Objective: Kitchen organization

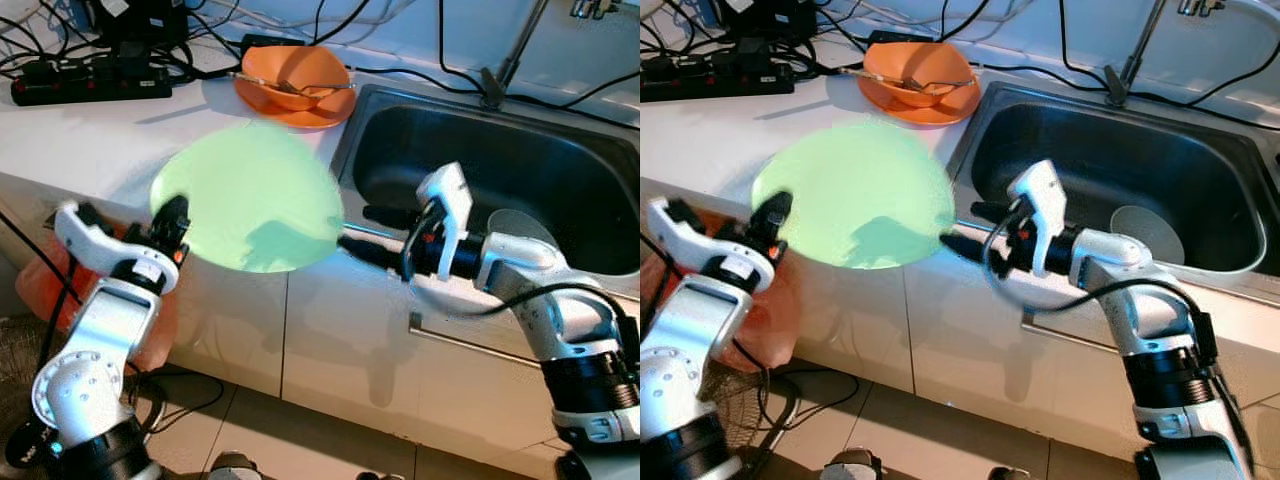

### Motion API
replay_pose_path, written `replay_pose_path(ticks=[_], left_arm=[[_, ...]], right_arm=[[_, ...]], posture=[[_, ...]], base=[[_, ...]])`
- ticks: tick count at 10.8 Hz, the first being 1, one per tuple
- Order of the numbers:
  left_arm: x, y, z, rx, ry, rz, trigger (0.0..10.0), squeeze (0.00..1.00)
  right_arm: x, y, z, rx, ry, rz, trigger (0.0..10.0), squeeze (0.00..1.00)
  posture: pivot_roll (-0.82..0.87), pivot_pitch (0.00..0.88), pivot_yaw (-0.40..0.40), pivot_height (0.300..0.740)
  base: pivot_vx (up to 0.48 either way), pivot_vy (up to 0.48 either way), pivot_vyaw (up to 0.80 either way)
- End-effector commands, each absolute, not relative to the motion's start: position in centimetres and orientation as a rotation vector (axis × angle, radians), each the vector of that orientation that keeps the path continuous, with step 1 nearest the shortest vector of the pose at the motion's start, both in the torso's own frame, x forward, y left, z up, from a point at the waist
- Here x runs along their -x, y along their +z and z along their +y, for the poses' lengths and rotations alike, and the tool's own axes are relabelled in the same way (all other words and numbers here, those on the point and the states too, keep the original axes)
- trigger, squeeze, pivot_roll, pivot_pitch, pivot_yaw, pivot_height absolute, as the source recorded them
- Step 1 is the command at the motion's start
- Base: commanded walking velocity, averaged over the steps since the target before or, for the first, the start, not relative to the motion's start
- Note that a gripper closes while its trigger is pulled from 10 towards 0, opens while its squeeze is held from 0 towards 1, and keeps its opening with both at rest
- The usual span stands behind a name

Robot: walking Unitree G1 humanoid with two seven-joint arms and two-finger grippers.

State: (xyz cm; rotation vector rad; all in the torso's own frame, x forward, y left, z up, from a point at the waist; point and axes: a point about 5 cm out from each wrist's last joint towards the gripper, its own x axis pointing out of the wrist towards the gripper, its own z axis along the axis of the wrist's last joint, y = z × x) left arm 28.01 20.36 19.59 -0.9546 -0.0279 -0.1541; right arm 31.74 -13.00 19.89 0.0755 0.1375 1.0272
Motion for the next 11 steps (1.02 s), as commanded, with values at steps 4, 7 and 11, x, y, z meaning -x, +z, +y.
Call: replay_pose_path(ticks=[4,7,11], left_arm=[[-29.1,21.0,19.9,0.876,-0.362,-0.101,0.0,0.00],[-30.2,22.2,19.0,0.844,-0.473,-0.148,0.0,0.00],[-31.0,22.9,17.7,0.828,-0.565,-0.164,0.0,0.00]], right_arm=[[-35.2,21.9,-14.9,-0.404,0.722,0.052,10.0,0.00],[-35.4,21.7,-14.4,-0.463,0.699,0.056,10.0,0.00],[-35.2,21.5,-14.1,-0.492,0.741,0.082,10.0,0.00]], posture=[[0.21,0.083,-0.034,0.740],[0.21,0.082,-0.042,0.740],[0.20,0.093,-0.045,0.740]], base=[[0.000,0.000,0.00],[0.000,0.000,0.00],[0.000,0.000,0.00]])
